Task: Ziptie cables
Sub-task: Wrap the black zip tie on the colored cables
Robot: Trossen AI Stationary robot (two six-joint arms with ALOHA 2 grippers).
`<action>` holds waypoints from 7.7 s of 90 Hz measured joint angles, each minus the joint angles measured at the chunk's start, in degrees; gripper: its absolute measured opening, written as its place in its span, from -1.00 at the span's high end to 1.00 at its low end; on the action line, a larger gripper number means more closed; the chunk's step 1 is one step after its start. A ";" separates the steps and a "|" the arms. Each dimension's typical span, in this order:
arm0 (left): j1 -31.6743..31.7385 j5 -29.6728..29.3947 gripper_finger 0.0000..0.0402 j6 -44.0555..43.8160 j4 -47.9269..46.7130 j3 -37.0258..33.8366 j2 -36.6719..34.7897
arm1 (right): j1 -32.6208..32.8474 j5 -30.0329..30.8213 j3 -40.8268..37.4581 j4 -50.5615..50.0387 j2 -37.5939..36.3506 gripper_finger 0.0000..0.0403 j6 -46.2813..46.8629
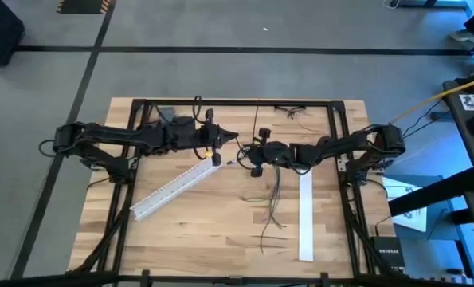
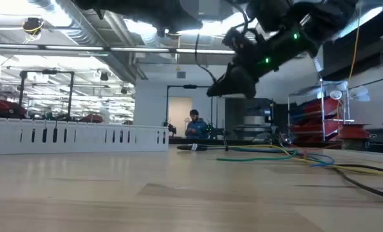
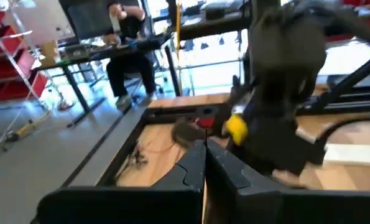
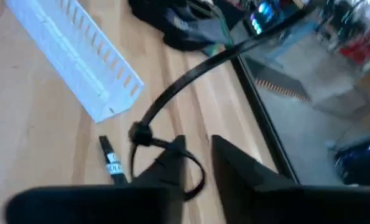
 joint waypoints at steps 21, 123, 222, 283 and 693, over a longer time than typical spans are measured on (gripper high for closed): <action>0.00 -1.16 1.00 0.44 -1.64 -0.02 0.04 | 0.02 -6.03 3.18 -20.30 -8.26 0.02 1.70; -0.50 -2.36 1.00 1.64 -5.08 -0.13 0.11 | -12.55 -28.51 0.62 1.17 16.01 -0.07 3.06; -0.80 4.84 1.00 -2.96 1.29 -0.13 0.27 | -12.43 -15.20 -0.35 -11.94 -2.88 0.99 1.73; -1.31 4.88 1.00 -2.47 4.50 -0.13 2.05 | -12.33 -11.49 -0.28 -15.65 -2.90 1.00 3.08; 3.05 2.72 0.87 2.44 -1.02 -0.16 -0.40 | -8.96 -27.04 -5.24 35.76 30.16 1.00 5.71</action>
